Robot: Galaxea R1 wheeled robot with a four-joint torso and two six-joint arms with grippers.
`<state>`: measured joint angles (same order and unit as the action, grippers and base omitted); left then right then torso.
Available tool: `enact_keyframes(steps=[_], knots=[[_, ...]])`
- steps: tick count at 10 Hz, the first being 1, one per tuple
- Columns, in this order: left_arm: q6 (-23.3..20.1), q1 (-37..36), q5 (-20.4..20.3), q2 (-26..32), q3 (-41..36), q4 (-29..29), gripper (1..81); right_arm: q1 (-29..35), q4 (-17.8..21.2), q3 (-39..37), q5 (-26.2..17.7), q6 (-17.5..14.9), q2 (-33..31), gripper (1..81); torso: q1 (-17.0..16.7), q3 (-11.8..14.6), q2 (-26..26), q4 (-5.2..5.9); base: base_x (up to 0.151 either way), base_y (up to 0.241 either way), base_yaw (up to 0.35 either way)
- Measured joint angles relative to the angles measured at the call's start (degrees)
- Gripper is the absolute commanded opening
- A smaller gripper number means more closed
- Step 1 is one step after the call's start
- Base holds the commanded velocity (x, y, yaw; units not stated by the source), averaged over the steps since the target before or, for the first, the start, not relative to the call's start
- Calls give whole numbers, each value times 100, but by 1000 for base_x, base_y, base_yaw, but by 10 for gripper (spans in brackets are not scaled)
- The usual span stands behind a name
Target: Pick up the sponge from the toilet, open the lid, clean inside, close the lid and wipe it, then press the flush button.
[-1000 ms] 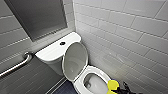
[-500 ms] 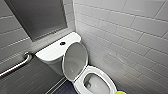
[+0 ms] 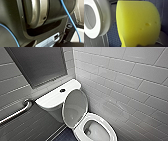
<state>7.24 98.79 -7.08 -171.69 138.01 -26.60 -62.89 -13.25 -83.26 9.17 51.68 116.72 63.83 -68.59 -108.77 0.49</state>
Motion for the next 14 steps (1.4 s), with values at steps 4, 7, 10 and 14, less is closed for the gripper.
enact_keyframes(steps=[4, 7, 10, 14], knots=[[0, -21, 1, 28, 0, -2, 811, 538, -375, 597, -24, 0, -197, 10, 0, 2, 0, 0, 0, 0, 0], [2, -21, 1, 16, 0, -2, 811, 1716, -468, 796, -586, 4, -206, 10, 0, 2, 0, 0, 0, 0, 0], [2, -26, -2, 6, 0, -2, 811, 2759, -538, 918, -1549, 28, 102, 10, 0, 2, 0, 138, 0, 0, 0], [2, -20, 1, -22, -2, -5, 811, 3133, -549, 777, -2231, 91, 1163, 10, 0, 2, 0, 588, 0, 0, 0]])
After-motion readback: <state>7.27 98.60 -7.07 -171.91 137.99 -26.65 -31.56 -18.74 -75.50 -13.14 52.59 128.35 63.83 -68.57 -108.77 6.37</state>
